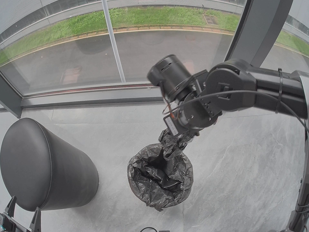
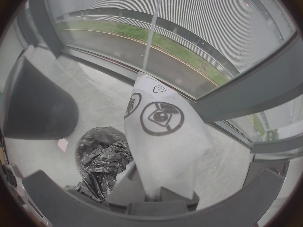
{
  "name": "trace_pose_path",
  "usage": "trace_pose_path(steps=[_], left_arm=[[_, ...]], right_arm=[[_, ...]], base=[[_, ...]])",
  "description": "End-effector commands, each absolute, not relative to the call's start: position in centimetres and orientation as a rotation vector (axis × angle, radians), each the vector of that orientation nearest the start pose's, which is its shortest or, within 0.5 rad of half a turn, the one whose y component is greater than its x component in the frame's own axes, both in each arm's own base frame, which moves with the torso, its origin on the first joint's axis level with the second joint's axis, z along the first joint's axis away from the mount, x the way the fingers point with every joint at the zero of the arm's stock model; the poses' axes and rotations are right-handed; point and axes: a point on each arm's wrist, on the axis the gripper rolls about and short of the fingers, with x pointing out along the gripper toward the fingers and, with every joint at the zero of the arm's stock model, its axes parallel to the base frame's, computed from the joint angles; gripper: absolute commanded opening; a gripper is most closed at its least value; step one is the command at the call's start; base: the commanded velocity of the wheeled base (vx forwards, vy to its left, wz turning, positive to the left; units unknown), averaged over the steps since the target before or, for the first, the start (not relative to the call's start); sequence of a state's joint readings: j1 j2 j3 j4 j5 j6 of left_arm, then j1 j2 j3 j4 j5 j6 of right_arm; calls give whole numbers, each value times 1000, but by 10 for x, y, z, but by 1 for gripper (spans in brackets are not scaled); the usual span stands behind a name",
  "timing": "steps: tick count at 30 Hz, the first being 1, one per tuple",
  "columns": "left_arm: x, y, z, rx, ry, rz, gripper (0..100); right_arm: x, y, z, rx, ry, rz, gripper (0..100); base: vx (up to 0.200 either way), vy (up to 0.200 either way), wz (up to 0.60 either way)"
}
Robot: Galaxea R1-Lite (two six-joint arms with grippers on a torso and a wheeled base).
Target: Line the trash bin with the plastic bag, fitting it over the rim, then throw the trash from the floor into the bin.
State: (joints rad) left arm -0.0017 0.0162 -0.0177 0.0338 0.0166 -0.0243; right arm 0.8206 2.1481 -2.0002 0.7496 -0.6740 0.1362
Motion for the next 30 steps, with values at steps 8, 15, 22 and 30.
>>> trace_pose_path(steps=[8, 15, 22, 30], left_arm=[[-24, 0, 75, -23, 24, 16, 100], [-24, 0, 75, -24, 24, 16, 100], [-24, 0, 75, -24, 24, 16, 100], [-24, 0, 75, -24, 24, 16, 100]], right_arm=[[257, 357, 153, -640, 737, 211, 0], [265, 367, 110, -719, 800, 202, 0], [271, 372, 64, -810, 873, 186, 0], [273, 373, 25, -960, 937, 212, 0]], base=[[0, 0, 0], [0, 0, 0], [0, 0, 0], [0, 0, 0]])
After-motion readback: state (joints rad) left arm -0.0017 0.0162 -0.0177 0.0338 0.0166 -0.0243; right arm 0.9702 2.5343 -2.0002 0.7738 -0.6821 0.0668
